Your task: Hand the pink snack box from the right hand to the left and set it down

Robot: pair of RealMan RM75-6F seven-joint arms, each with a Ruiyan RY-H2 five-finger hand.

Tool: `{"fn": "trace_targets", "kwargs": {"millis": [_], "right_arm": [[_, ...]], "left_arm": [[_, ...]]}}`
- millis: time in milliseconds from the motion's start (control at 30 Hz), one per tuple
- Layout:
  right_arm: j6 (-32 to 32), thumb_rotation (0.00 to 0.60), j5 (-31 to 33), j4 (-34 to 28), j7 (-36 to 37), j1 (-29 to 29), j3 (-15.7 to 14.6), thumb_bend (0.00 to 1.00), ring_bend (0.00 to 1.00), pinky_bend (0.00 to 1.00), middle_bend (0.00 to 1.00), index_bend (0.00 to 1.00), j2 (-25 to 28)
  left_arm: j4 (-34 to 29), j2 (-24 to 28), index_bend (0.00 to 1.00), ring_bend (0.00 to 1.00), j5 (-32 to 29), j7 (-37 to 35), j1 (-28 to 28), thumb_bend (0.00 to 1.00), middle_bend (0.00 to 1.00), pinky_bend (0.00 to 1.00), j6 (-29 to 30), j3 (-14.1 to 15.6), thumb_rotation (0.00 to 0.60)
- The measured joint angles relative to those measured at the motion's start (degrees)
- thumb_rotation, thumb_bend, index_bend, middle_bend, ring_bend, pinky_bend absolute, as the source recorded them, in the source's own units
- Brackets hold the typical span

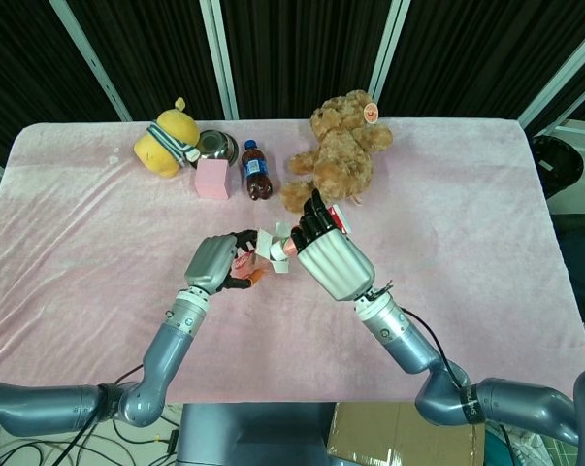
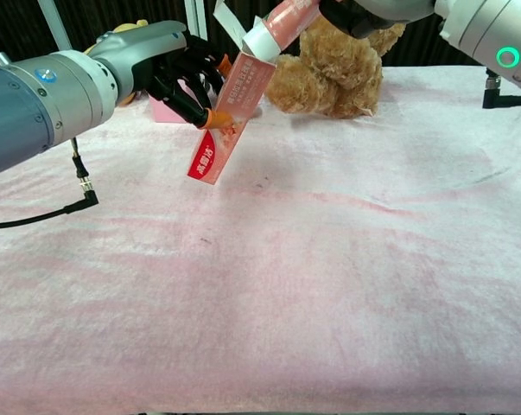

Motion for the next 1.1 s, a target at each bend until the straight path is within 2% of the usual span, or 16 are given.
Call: {"fn": "trace_targets", "kwargs": {"millis": [133,200,367,667,1100], "right_arm": [[0.0,0.6,-0.5,0.2,0.1,0.0,-0.1,0.5,0.23,0.18,0.43,0.62,-0.2],[0.1,0.6,-1.0,0.4,0.2,0.1,-0.1,0.49,0.21,0.18,0.4,0.58,-0.2],[0.5,0.6,-2.2,1.0,0.5,0.1,-0.2,0.42,0.07,0.17,0.2,0.32,-0.3],[1.5,0.6,-4.7,2.7,2.0,-0.1,-0.3,0.36,0.01,0.15,0.09,0.13,-0.5],[1.5,0.6,-3.8,2.4,1.0,-0.9,0.7,0.36,0.01,0.15,0.09,0.12,-0.4]], "left_arm": [[-0.2,-0.4,0.46,0.38,-0.3,0.0,-0.1,0.35,0.45,0.46,0.2,-0.2,0.6],[-0.3,-0.7,0.46,0.38,-0.5,-0.1,-0.2,0.35,0.45,0.46,0.3,-0.3,0.6],[-0.3,-1.2,0.46,0.38,-0.8,0.1,-0.3,0.35,0.45,0.46,0.6,-0.4,0.6],[0.2,-1.3,0.46,0.38,-1.5,0.0,-0.3,0.35,0.45,0.46,0.8,-0.8,0.6],[0.5,-0.1,0.46,0.38,-0.6,0.0,-0.1,0.35,0.45,0.46,0.8,-0.9,0.6]]}}
